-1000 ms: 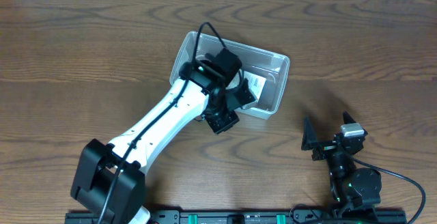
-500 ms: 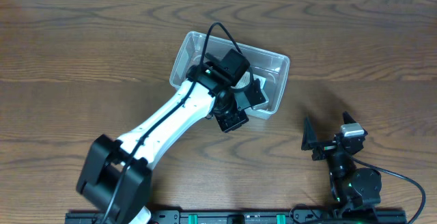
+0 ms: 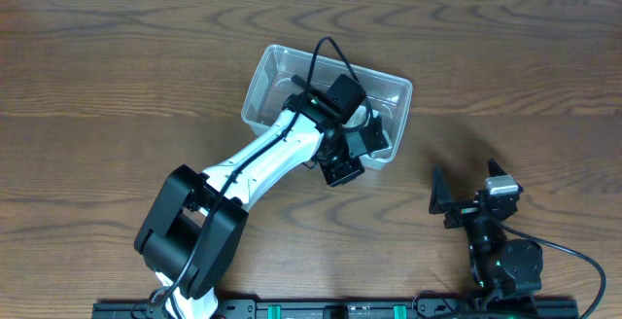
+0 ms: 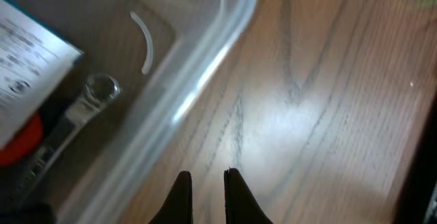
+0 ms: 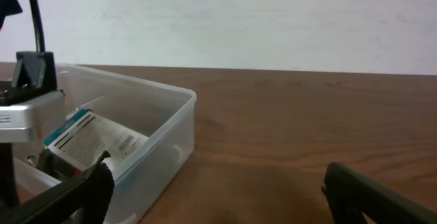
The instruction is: Pack container
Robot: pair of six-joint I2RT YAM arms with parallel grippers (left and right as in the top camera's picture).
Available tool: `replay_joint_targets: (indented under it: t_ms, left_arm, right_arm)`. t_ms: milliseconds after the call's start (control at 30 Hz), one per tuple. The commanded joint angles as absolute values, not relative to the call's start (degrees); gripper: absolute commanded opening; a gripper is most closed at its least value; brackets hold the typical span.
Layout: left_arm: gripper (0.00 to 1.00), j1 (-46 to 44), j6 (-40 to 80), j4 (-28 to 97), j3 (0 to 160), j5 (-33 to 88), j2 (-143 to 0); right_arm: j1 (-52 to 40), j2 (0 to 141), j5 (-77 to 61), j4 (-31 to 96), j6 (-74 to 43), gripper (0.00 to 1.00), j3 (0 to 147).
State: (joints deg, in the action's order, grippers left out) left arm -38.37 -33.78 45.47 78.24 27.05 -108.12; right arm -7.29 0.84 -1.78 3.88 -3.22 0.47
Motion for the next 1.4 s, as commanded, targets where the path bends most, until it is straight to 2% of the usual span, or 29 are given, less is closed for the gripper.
replay_joint_targets:
  t_ms: [0, 900, 1200, 1367]
  left_arm:
    - [0.07, -38.39, -34.89, 43.92, 77.95, 27.64, -108.36]
    - [0.10, -36.36, -32.08, 27.49, 78.08, 17.02, -108.36]
    - [0.10, -33.19, -30.50, 27.16, 79.77, 17.54, -108.33]
    - [0.10, -33.34, -28.58, 32.27, 81.82, 24.16, -106.54]
  right_arm:
    - [-7.49, 0.32, -2.39, 4.05, -2.50, 0.99, 0.30]
    - [-7.49, 0.32, -2.39, 4.05, -2.50, 0.99, 0.30]
    - [-7.49, 0.32, -2.39, 4.05, -2.52, 0.99, 0.30]
    - [-7.49, 0.32, -2.39, 4.05, -2.50, 0.99, 0.30]
